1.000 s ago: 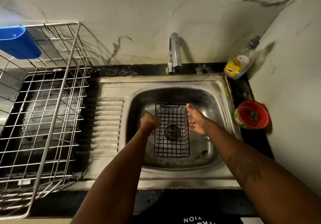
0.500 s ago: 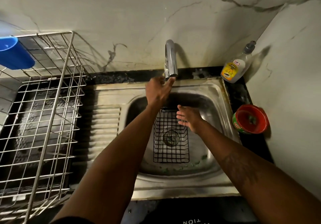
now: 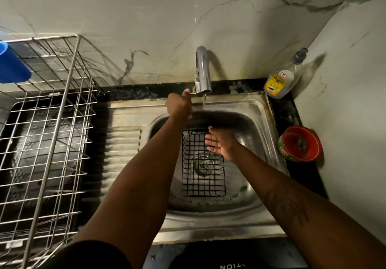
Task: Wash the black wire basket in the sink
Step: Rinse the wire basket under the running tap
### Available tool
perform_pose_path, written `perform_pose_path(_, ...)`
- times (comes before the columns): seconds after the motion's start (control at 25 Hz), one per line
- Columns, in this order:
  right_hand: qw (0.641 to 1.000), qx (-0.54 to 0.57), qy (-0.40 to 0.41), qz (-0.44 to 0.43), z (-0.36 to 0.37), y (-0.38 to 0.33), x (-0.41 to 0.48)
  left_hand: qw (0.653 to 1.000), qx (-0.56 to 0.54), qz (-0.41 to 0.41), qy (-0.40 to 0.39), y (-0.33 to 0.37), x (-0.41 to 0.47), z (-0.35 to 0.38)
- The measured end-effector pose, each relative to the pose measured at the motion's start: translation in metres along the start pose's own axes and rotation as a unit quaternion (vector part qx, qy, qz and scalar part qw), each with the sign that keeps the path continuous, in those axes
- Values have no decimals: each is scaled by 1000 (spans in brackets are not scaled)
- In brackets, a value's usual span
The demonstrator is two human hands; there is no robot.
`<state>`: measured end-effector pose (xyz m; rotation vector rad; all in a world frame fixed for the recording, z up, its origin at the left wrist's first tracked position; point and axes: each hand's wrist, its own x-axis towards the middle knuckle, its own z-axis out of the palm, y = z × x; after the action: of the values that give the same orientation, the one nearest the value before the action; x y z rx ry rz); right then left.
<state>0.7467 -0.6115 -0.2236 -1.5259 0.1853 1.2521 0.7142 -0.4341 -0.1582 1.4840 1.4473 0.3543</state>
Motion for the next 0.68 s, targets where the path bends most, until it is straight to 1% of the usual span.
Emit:
perform_pose_path(0.08, 1000, 11, -4, 0, 1, 2, -1, 996, -45, -64, -48, -8, 4, -9)
perform_pose_path(0.12, 1000, 14, -6, 0, 2, 3, -1, 993, -64, -80, -66, -9, 4, -13)
perform_pose_path(0.2, 1000, 16, -4, 1, 4, 3, 0, 992, -65, -73, -84, -11, 1, -17)
perform_pose_path(0.32, 1000, 11, 12, -4, 10, 0, -2, 996, 4, -19, -89, -27, -15, -18)
perform_pose_path(0.44, 999, 5, 34, -30, 10, 2, -4, 991, 109, 24, -79, -63, -29, -21)
perform_pose_path(0.68, 992, -11, 106, -74, 7, 17, -15, 964, 254, 39, -67, -115, -53, -43)
